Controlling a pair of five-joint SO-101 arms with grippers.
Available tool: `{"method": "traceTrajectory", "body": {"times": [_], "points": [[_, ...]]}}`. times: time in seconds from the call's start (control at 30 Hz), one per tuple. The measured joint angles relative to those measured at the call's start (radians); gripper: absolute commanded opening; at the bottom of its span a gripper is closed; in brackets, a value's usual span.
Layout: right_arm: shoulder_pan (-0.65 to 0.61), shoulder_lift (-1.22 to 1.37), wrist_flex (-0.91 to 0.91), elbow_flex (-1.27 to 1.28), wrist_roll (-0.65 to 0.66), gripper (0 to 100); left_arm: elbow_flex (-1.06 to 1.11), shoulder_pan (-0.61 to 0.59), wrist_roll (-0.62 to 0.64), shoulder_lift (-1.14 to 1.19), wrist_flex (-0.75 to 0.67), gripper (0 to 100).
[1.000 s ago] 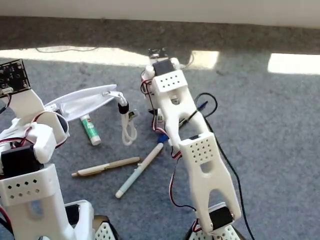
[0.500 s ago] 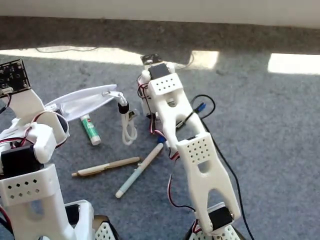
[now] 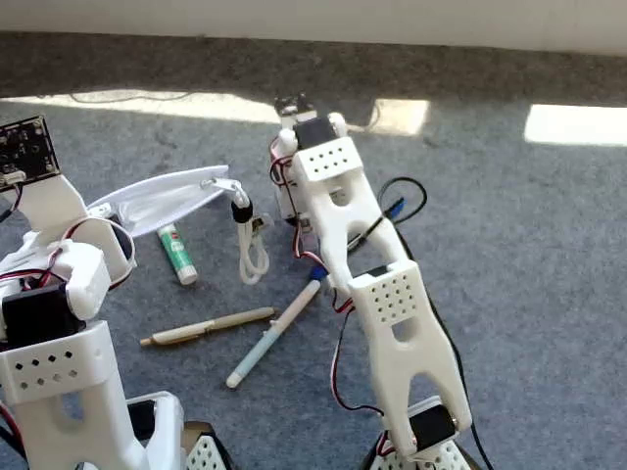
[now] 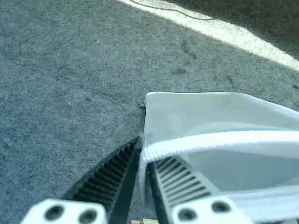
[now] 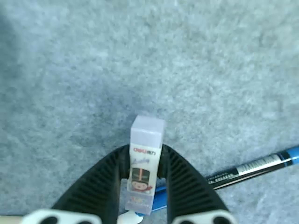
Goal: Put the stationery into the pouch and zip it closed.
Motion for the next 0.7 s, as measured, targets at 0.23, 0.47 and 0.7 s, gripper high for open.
{"method": "traceTrajectory", "body": {"times": [0.23, 0.47, 0.7], "points": [[-0.006, -0.192, 0.0, 0.184, 0.011, 0.5, 0.0, 0.0, 0.0, 0.0, 0.0, 1], [-0.012, -0.493, 0.0, 0.44, 0.011, 0.5, 0.0, 0.0, 0.0, 0.0, 0.0, 1], [-0.014, -0.784, -0.005, 0.643, 0.011, 0.5, 0.0, 0.002, 0.0, 0.0, 0.0, 1]]}}
